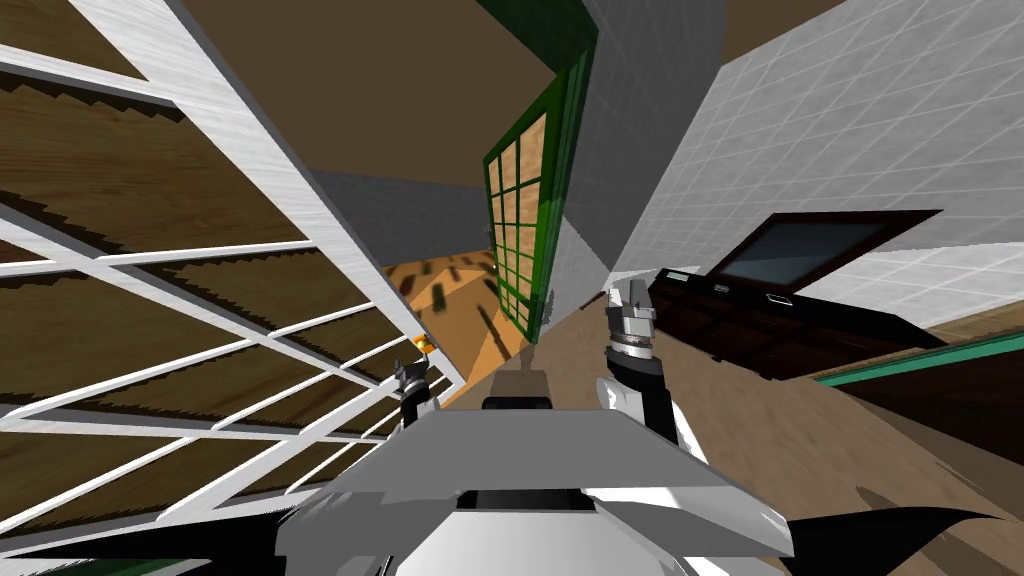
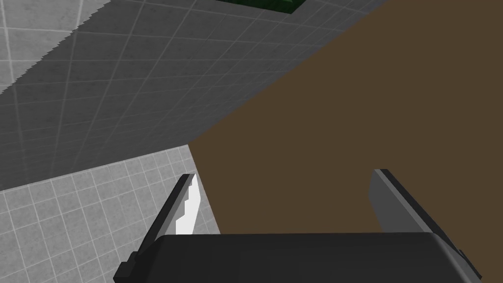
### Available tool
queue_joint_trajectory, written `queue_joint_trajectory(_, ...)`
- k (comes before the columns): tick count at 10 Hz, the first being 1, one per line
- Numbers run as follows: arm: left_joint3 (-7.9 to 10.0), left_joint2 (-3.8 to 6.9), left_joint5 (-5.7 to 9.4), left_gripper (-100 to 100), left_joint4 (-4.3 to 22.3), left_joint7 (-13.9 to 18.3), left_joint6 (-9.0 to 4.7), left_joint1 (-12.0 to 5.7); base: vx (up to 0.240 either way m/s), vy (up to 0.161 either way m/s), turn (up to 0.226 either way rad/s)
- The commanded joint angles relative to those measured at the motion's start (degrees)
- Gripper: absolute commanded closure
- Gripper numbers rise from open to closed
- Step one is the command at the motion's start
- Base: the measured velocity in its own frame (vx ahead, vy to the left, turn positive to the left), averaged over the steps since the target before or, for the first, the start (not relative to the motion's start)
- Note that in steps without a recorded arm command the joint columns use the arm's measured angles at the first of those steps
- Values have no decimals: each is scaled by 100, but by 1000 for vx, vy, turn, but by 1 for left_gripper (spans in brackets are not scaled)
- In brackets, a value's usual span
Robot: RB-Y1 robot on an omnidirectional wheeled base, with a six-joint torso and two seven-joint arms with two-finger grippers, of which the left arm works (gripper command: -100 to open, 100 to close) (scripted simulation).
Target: Push the door open
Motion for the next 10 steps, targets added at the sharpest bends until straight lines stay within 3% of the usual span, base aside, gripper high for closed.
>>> queue_joint_trajectory(1, 9, 6, 72, -100, 43, 224, 1, -13, -56, -9, -55)
queue_joint_trajectory(2, 21, -4, 181, -100, 58, 421, 30, -25, -56, -19, -72)
queue_joint_trajectory(3, 21, -4, 181, -100, 58, 459, 30, -25, -39, -10, -65)
queue_joint_trajectory(5, 45, -24, 397, -100, 89, 829, 87, -51, -56, -8, -147)
queue_joint_trajectory(6, 45, -24, 397, -100, 89, 927, 87, -51, -50, -11, -45)
queue_joint_trajectory(8, 66, -47, 586, -100, 116, 1286, 137, -73, -47, -24, -112)
queue_joint_trajectory(9, 66, -47, 586, -100, 116, 1382, 137, -73, -42, -11, -47)
queue_joint_trajectory(10, 77, -58, 679, -100, 130, 1579, 162, -84, -41, -14, -72)
